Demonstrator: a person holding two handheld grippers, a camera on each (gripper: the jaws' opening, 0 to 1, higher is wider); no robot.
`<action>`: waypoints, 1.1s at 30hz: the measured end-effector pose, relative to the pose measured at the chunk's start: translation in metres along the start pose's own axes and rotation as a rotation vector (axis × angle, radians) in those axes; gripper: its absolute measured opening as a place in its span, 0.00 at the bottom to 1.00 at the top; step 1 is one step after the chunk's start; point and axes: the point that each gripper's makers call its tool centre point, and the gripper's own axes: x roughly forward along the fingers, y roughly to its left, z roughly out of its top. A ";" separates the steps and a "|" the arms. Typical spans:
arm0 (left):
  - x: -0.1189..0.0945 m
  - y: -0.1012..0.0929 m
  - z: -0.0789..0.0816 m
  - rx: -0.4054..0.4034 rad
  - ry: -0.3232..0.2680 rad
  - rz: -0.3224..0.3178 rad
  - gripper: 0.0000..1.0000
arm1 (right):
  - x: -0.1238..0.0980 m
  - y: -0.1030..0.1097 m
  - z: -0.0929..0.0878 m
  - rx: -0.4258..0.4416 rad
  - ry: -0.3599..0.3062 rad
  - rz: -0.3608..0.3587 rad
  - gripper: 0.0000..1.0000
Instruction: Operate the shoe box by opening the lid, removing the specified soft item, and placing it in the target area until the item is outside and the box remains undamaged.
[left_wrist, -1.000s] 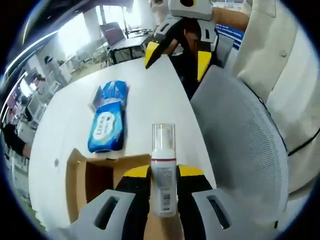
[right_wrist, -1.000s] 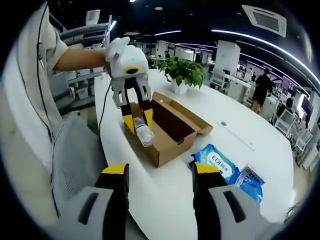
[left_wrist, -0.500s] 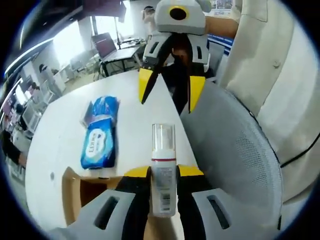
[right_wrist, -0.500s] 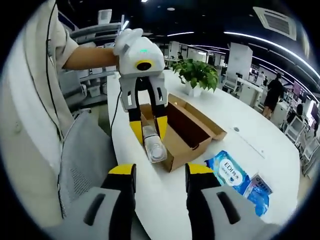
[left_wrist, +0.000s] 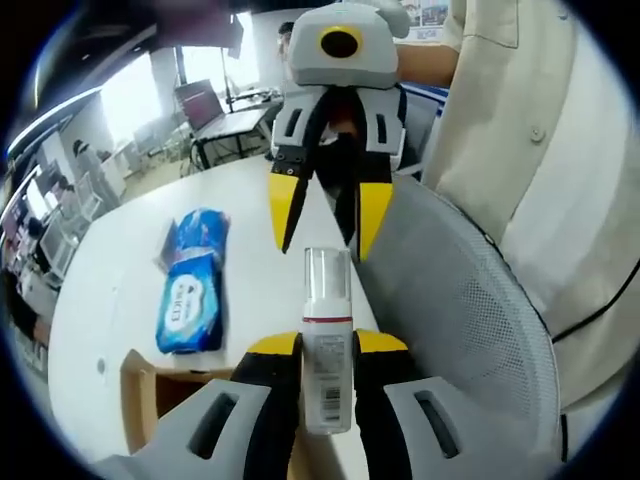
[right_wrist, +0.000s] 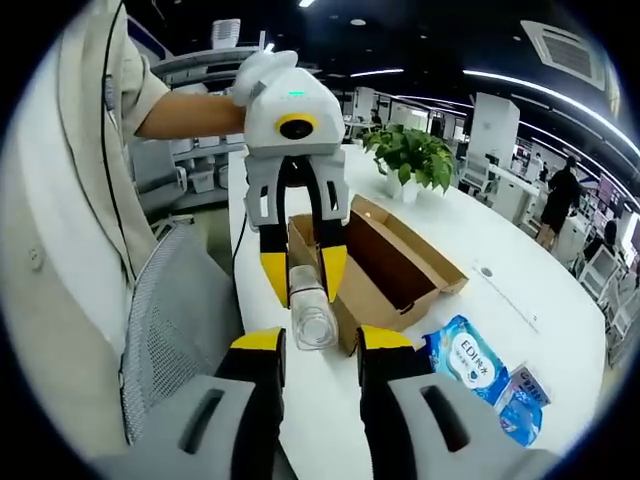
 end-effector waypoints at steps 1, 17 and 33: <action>0.000 -0.001 0.001 0.001 -0.004 -0.001 0.17 | 0.000 0.001 0.001 -0.003 -0.001 0.003 0.24; 0.001 -0.002 0.013 0.009 -0.077 -0.003 0.17 | 0.005 0.007 0.007 -0.056 -0.009 0.032 0.18; 0.005 0.001 0.013 0.023 -0.136 0.023 0.18 | 0.007 0.005 0.012 -0.114 0.001 0.037 0.17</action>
